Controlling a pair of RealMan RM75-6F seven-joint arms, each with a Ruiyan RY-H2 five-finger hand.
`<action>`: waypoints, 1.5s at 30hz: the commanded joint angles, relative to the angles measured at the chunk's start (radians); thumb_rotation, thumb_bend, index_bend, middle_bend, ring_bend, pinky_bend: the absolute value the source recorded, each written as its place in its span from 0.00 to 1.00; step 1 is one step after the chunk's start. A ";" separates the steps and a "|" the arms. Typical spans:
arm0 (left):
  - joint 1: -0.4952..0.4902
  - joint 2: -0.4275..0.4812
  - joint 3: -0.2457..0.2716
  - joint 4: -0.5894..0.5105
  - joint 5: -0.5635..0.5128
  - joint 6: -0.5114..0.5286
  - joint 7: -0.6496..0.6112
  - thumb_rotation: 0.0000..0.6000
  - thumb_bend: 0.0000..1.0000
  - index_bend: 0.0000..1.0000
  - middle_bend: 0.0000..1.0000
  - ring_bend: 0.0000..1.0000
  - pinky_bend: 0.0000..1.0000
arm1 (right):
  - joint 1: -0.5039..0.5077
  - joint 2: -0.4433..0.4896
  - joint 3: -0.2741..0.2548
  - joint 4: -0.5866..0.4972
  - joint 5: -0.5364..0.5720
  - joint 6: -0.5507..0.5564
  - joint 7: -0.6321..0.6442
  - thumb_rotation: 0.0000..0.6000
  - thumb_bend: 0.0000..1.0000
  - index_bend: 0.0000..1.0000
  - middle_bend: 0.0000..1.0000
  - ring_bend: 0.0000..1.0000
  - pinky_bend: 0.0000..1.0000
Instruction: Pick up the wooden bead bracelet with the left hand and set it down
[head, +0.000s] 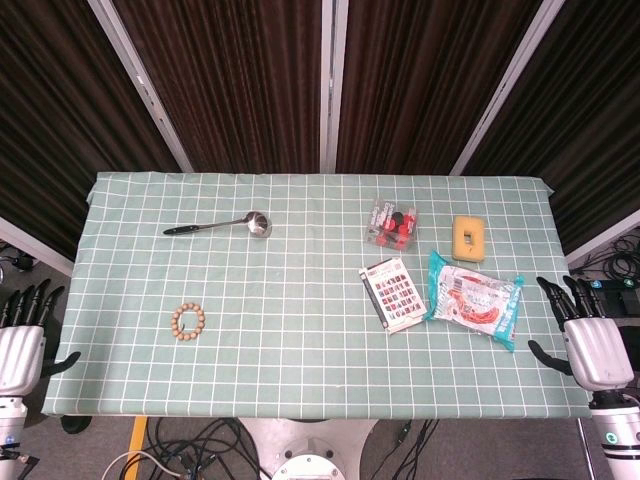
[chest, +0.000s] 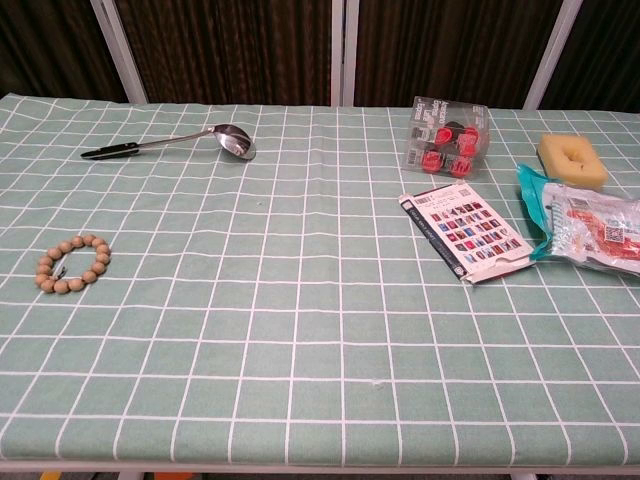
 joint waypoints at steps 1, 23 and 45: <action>-0.001 -0.002 0.003 0.001 0.000 -0.007 -0.004 1.00 0.00 0.09 0.02 0.00 0.04 | 0.001 -0.004 -0.003 0.000 0.005 -0.007 0.011 1.00 0.13 0.05 0.15 0.00 0.00; -0.250 -0.106 0.039 0.186 0.309 -0.171 -0.148 1.00 0.04 0.39 0.41 0.14 0.14 | -0.021 0.033 0.007 -0.019 -0.015 0.061 0.004 1.00 0.13 0.05 0.16 0.00 0.00; -0.334 -0.346 0.075 0.376 0.249 -0.325 0.039 1.00 0.17 0.46 0.45 0.14 0.14 | -0.020 0.029 0.011 -0.018 -0.001 0.050 0.006 1.00 0.14 0.05 0.16 0.00 0.00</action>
